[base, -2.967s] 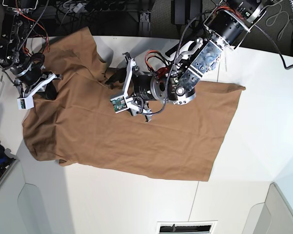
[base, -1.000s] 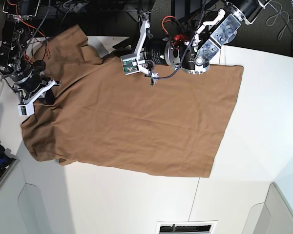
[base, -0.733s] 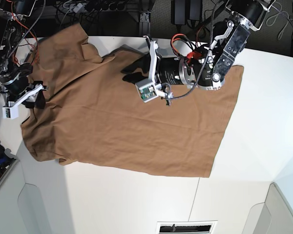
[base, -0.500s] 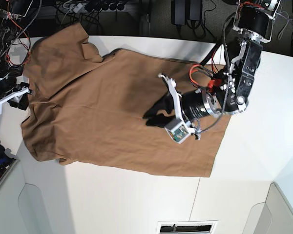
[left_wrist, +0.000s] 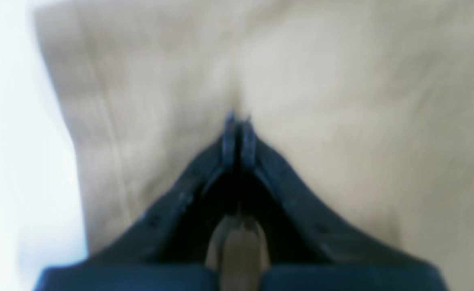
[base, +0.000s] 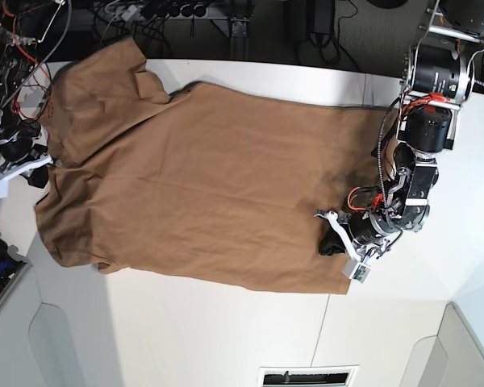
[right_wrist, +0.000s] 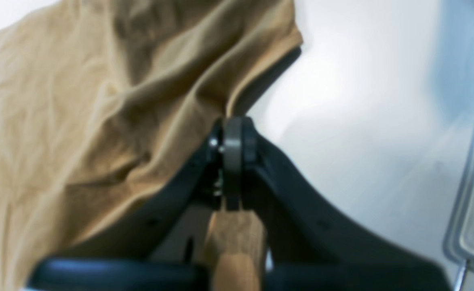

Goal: Layout the t-shirt on the table in an organized manner, then fold the t-shirt properly
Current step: 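Smooth the shirt hem with the left gripper, then withdraw both grippers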

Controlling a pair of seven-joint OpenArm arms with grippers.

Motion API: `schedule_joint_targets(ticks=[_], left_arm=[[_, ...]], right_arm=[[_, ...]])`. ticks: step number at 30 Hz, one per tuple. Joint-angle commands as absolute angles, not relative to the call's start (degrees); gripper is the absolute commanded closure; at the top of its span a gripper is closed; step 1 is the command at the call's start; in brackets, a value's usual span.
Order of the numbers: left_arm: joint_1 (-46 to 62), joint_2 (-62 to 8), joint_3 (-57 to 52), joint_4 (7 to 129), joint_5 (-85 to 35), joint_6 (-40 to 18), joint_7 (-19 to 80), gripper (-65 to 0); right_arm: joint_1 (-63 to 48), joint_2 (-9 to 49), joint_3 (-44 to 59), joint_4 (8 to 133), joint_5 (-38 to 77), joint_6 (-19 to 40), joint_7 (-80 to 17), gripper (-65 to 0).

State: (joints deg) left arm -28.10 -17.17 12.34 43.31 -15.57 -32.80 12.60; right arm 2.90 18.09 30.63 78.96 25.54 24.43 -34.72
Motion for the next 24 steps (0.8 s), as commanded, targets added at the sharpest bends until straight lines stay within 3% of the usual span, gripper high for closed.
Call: schedule_joint_targets(ticks=[1,6,12,20,24], left_arm=[[-29.8,-18.0,12.2,41.6,-13.6,-31.4,14.2,0.0],[-27.4,-23.8,12.2,40.6,-15.1,-33.8,18.3,0.0],[-19.3,-31.2,12.2,48.8,-24.2,-37.4,22.7,0.0],[-15.6,-32.6,11.7,61.6,-28.1,-39.0,26.8,-0.2],[-13.2,-34.3,7.3,71.5,-38.5,-40.0,34.2,-9.2]], right_arm=[[3.8,19.2,30.9,79.8,26.1,24.7,-33.5,0.0],[3.8,19.2,30.9,79.8,26.2,24.7,-33.5,0.0],[3.8,19.2,31.0,79.9,26.7,24.8,-33.5,0.0],[3.5,19.2,31.2,81.4,36.3,30.5,-42.3,0.0],[0.5,19.2,33.9,86.4,41.2,31.2,-47.2,0.0]])
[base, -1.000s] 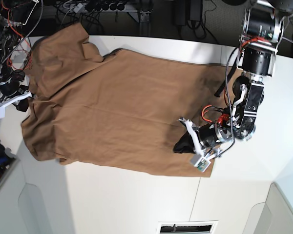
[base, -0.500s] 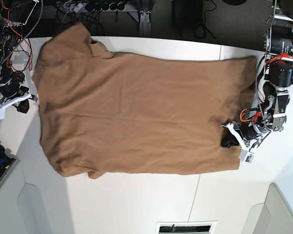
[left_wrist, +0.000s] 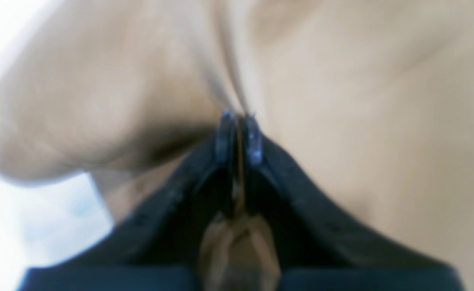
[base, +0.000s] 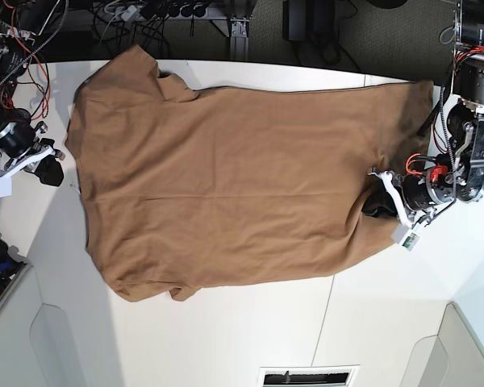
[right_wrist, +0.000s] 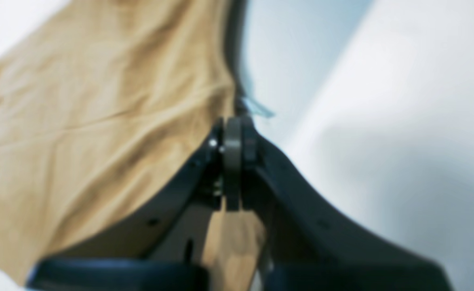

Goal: Layout the t-shirt on the table in an organized manner, then fold the t-shirt properly
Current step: 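Smooth the shirt hem with the left gripper, then withdraw both grippers, then grasp the shirt's shoulder and hem corners with right and left grippers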

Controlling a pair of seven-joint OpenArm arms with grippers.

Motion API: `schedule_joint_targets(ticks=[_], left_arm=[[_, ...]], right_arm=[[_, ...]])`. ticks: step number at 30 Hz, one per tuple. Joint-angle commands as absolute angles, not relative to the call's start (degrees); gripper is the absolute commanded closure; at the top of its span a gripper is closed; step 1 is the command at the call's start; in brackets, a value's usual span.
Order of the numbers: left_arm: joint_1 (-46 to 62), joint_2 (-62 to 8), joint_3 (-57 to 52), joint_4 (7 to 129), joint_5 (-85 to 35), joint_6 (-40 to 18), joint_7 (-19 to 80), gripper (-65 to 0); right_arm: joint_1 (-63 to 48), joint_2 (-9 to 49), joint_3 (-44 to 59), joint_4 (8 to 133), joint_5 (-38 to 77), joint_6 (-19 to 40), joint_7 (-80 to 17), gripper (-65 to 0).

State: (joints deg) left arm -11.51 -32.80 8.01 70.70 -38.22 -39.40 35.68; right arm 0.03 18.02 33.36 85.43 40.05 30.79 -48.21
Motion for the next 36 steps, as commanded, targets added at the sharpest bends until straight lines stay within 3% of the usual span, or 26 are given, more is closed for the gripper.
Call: schedule_joint_targets(ticks=[1,4,7,21,25,36], left_arm=[[-12.1,-35.0,5.7,74.1,-41.0,-40.0,35.9,-11.2],[-8.2,-37.1,0.6,79.8,-47.5,-40.0,40.8,-17.6],[-3.8,-38.6,-4.3,82.3,-52.4,-40.0,45.0,-24.3],[18.4,-39.9,-25.4,82.4,-62.6,-40.0,48.8,-27.6],[22.2,-39.9,-26.0,82.4,-63.0,-40.0,49.6,-36.4],[25.5,-39.9,-26.0,82.3,-60.4,-40.0,50.0,-36.6]], right_arm=[[-0.5,19.2,35.0,87.8,41.8,31.5,-48.2,-5.5],[-3.4,19.3,37.7,91.1,43.1,31.6,-51.6,-24.3],[-7.1,20.4,38.7,91.9,46.1,31.8,-52.8,-31.8],[-22.6,21.1,38.6,91.8,50.7,33.1,-53.8,-31.8],[-22.6,21.1,38.6,91.8,52.1,33.5,-56.1,-31.8],[-22.6,21.1,38.6,91.8,53.1,33.5,-57.2,-31.8]])
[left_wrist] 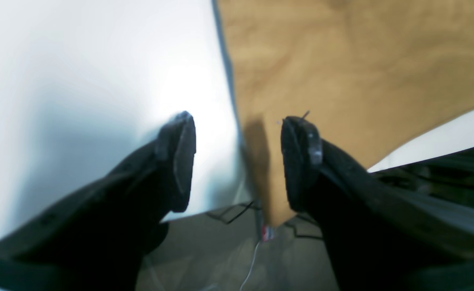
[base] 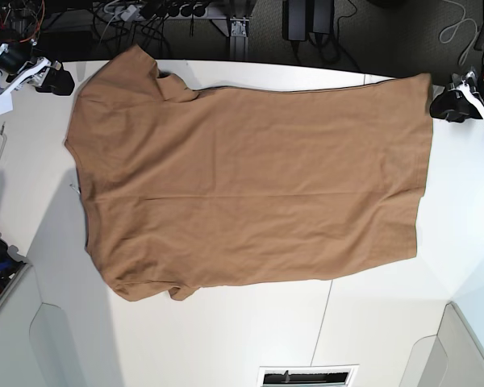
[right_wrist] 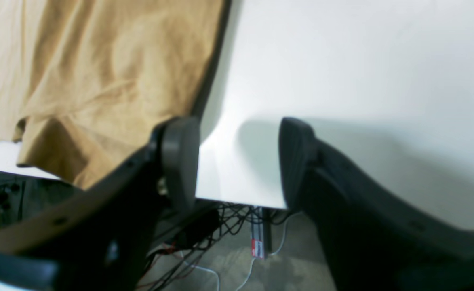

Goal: Layout the t-shirt on the table in an organized manner, then fold the t-shirt properly
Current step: 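Grasp the shirt's shoulder and hem corners with right and left grippers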

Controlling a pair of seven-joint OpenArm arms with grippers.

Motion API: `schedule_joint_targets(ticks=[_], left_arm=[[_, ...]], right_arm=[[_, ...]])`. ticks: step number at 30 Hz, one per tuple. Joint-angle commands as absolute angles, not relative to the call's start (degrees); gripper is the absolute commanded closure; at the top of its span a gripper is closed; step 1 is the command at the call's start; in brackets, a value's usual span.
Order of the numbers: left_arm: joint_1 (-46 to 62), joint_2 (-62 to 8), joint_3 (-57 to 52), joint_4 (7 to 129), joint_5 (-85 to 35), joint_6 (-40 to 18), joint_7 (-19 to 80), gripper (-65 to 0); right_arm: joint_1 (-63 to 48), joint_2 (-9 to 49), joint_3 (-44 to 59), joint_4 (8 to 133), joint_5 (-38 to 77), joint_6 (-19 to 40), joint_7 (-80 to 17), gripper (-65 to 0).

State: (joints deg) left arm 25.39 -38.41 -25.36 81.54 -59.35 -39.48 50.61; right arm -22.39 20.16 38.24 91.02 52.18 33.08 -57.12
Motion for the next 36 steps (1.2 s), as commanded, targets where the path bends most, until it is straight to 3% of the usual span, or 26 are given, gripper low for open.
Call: schedule_joint_targets(ticks=[1,16,27,36], left_arm=[[25.8,-39.9,-26.0,82.3,-59.9,-40.0,50.0,-36.6],[28.7,-39.8,-25.8,82.3,-60.6,-40.0,50.0,-36.6],[28.7,-39.8,-25.8,82.3,-61.9,-40.0,50.0,-36.6],[28.6,-39.8,-25.8,82.3,-62.0,-40.0,49.6,-36.6]], right_arm=[[-22.6,21.1,38.6,91.8,54.2,33.5,-57.6,-31.7],[-22.4,20.8,37.9,91.9,58.2,34.3,-60.0,-31.7],[-22.3,20.8,27.9,91.9,57.8,34.3,-59.8,-31.7],[-22.2,20.8,26.7,91.9,57.9,34.3,-59.6,-31.7]])
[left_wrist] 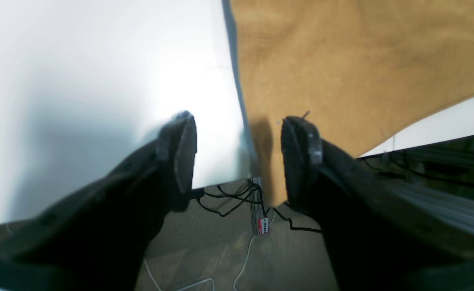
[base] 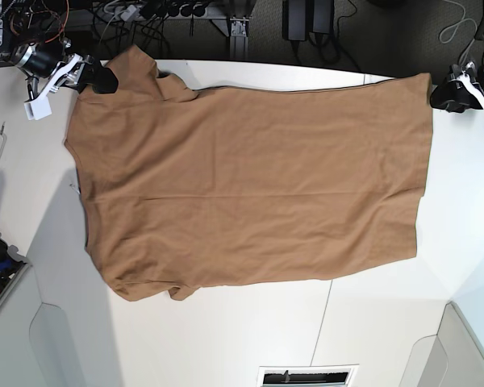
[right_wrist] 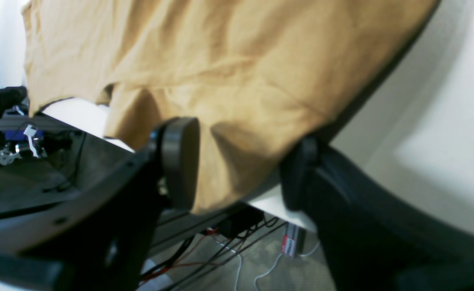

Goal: Layout the t-shirt on the table in an organized manner, then fold the t-shirt properly
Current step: 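Grasp the shirt's shoulder and hem corners with right and left grippers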

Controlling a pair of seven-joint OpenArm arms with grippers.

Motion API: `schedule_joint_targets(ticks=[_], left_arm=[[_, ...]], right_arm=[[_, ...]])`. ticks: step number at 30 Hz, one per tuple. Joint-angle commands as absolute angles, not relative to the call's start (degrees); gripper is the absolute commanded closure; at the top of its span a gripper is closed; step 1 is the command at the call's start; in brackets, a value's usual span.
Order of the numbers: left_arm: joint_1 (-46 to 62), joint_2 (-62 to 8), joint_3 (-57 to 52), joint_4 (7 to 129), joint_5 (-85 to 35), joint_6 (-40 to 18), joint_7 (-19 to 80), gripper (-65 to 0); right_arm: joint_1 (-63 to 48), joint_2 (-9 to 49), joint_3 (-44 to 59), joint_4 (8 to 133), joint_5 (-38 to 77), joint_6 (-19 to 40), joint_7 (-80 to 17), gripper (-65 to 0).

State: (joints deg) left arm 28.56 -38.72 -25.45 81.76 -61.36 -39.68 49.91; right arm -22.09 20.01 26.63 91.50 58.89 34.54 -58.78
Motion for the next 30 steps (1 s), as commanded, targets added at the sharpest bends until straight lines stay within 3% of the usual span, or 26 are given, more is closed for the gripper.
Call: schedule_joint_targets(ticks=[1,30], left_arm=[[28.6,-39.8,-25.8,82.3,-62.0,-40.0,49.6,-36.5],[28.6,-39.8,-25.8,90.3,-64.0,-40.0,52.6,-36.5]], right_arm=[[-22.2,20.8,26.7,91.9,57.9,34.3,-59.6,-31.7],[-19.7,20.8,26.7,91.9,57.2,34.3,-59.6,-31.7]])
